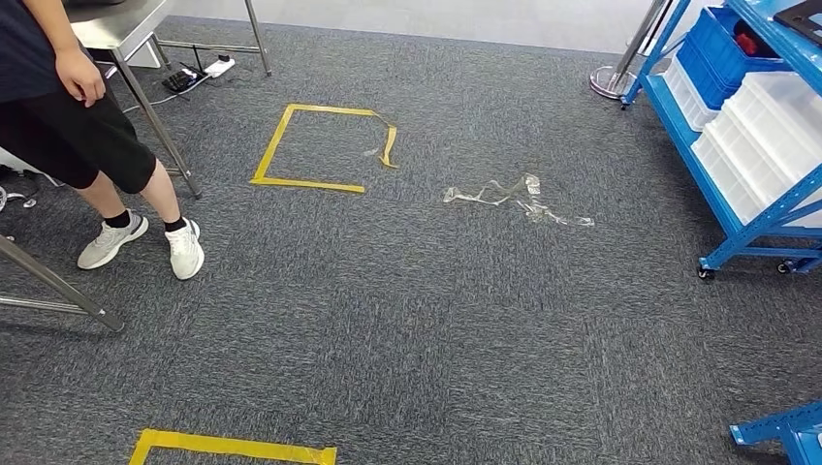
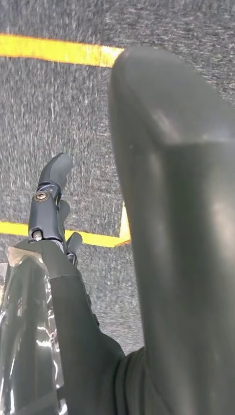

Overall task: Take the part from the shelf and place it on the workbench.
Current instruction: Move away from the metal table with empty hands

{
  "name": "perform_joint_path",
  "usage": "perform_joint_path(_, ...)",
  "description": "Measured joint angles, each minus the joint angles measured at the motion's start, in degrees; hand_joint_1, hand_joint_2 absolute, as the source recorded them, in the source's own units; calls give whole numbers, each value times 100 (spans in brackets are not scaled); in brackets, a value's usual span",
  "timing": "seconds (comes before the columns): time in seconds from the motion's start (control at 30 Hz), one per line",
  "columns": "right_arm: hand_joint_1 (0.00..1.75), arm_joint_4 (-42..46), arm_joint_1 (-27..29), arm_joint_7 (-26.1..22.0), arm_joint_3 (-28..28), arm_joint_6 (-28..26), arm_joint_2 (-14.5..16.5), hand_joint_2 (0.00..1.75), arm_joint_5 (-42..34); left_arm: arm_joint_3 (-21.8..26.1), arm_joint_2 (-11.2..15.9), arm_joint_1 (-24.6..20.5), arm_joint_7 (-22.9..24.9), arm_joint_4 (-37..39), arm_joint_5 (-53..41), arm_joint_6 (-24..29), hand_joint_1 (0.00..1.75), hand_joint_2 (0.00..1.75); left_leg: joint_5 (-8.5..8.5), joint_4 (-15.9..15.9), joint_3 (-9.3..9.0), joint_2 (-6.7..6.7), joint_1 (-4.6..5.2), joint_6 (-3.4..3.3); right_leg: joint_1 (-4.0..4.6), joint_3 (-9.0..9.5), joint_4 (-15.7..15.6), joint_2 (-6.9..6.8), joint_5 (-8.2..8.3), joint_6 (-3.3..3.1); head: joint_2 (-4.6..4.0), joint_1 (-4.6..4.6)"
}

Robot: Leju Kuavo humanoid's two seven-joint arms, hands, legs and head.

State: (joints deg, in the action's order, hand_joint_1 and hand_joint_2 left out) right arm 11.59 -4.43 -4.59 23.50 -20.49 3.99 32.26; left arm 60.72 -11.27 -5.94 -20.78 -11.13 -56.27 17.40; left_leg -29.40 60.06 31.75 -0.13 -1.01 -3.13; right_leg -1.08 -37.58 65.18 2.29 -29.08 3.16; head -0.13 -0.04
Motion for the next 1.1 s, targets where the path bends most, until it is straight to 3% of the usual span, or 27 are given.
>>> perform_joint_path(0.07, 0, -1, -12, -13, 2, -5, 4, 0, 1, 1, 2, 13, -1, 1, 3, -3, 0, 0, -7, -2, 10, 160, 18, -27, 4, -388, 761, -136, -280, -12, 0, 16)
perform_joint_path(0.1, 0, -1, -8, -15, 2, -6, 5, 0, 7, 2, 2, 16, -2, 1, 8, -3, 0, 0, -12, -2, 12, 237, 24, -30, 0, -500, 983, -154, -337, 4, 0, 15)
perform_joint_path(0.13, 0, -1, -1, -15, 2, -6, 6, 0, 14, 2, 1, 16, -2, 1, 17, -3, 0, 0, -17, -2, 10, 307, 26, -28, -4, -505, 1000, -171, -314, 35, 0, 17)
perform_joint_path(0.2, 0, -1, -1, -15, 2, -6, 6, 0, 32, 2, -3, 9, -7, 1, 36, -2, 0, 0, -35, -2, -12, 434, 25, -5, -10, -161, 364, -298, -65, 113, 0, 19)
perform_joint_path(0.23, 0, -1, -16, -13, 2, -6, 7, 0, 37, 2, -4, 5, -12, 0, 43, -2, 0, 0, -53, -1, -28, 491, 37, 20, 1, 57, -41, -440, 68, 125, 0, 20)
perform_joint_path(0.3, 0, -1, -54, -8, 2, -6, 10, 0, 40, 2, -5, 2, -27, -1, 46, -2, 0, 0, -93, -8, -72, 597, 68, 84, 45, 333, -540, -631, 219, 77, 0, 12)
perform_joint_path(0.37, 0, -1, -69, -3, 4, -6, 10, 0, 39, 2, -9, -8, -36, -2, 46, -3, 0, 0, -111, -49, -133, 709, 84, 148, 87, 340, -600, -568, 243, -6, 0, 3)
perform_joint_path(0.4, 0, -1, -64, -1, 5, -7, 11, 0, 39, 2, -14, -16, -38, -2, 45, -3, 0, 0, -125, -60, -163, 714, 70, 184, 54, 350, -620, -494, 257, -49, 0, -6)
perform_joint_path(0.47, 0, -1, -54, 4, 7, -10, 10, 0, 35, 1, -25, -30, -42, -2, 41, -4, 0, 0, -288, 122, -119, 472, 41, 244, -7, 386, -664, -358, 284, -138, 0, -40)
perform_joint_path(0.53, 0, -1, -63, 6, 9, -14, 12, 0, 32, 0, -28, -23, -40, -2, 36, -4, 0, 0, -641, 731, 165, 125, 25, 264, -21, 403, -679, -228, 299, -216, 0, -75)
perform_joint_path(0.6, 0, -1, -61, 3, 13, -16, 17, 0, 33, 1, -27, -3, -34, -2, 34, -4, 0, 0, -880, 1407, 535, 9, 26, 264, 4, 400, -677, -70, 300, -249, 0, -79)
perform_joint_path(0.63, 0, -1, -51, 1, 16, -17, 19, 0, 35, 1, -26, 4, -32, -2, 34, -4, 0, 0, -836, 1506, 618, -4, 25, 261, 13, 403, -675, 13, 300, -250, 0, -79)
perform_joint_path(0.67, 0, -1, -41, 0, 23, -17, 20, 0, 37, 2, -25, 7, -31, -2, 35, -4, 0, 0, -681, 1399, 602, -19, 22, 254, 19, 413, -671, 104, 300, -249, 0, -79)
perform_joint_path(0.7, 0, -1, -37, 0, 34, -17, 20, 0, 38, 2, -24, 7, -31, -2, 36, -4, 0, 0, -447, 1073, 472, -61, 13, 246, 19, 425, -668, 185, 299, -247, 0, -79)
perform_joint_path(0.77, 0, -1, -45, -1, 59, -17, 24, 0, 38, 2, -22, 6, -32, -2, 36, -4, 0, 0, -78, 334, 161, -322, -21, 231, 39, 427, -646, 328, 293, -227, 0, -80)
perform_joint_path(0.83, 0, -1, -49, -4, 79, -17, 28, 0, 38, 2, -24, 3, -34, -2, 37, -4, 0, 0, 16, 25, 40, -465, -17, 203, 54, 385, -641, 442, 304, -166, 0, -74)
perform_joint_path(0.9, 0, -1, -33, -7, 91, -20, 22, 0, 39, 3, -30, 0, -36, -2, 41, -4, 0, 0, 47, -10, 35, -334, 12, 134, 48, 325, -658, 544, 333, -85, 0, -71)
perform_joint_path(0.93, 0, -2, -23, -7, 95, -22, 22, 0, 39, 4, -32, -4, -37, -2, 42, -4, 0, 0, 70, -44, 19, -269, 15, 89, 48, 291, -628, 493, 325, -59, 0, -70)
perform_joint_path(1.0, 0, -2, -21, -7, 96, -27, 21, 0, 39, 4, -36, -12, -39, -2, 42, -4, 0, 0, 108, -113, -13, -109, 8, 7, 73, 99, -284, 200, 159, -59, 0, -44)
perform_joint_path(1.03, 0, -3, -27, -7, 96, -28, 26, 0, 39, 4, -36, -12, -40, -2, 42, -4, 0, 0, 109, -125, -20, -24, 22, -17, 73, -72, 50, 18, 9, -78, 0, -31)
perform_joint_path(1.1, 0, -3, -35, -7, 96, -28, 28, 0, 39, 4, -32, -2, -39, -2, 42, -5, 0, 0, 101, -127, -14, 154, 39, -37, 55, -446, 778, -133, -259, -83, 0, -13)
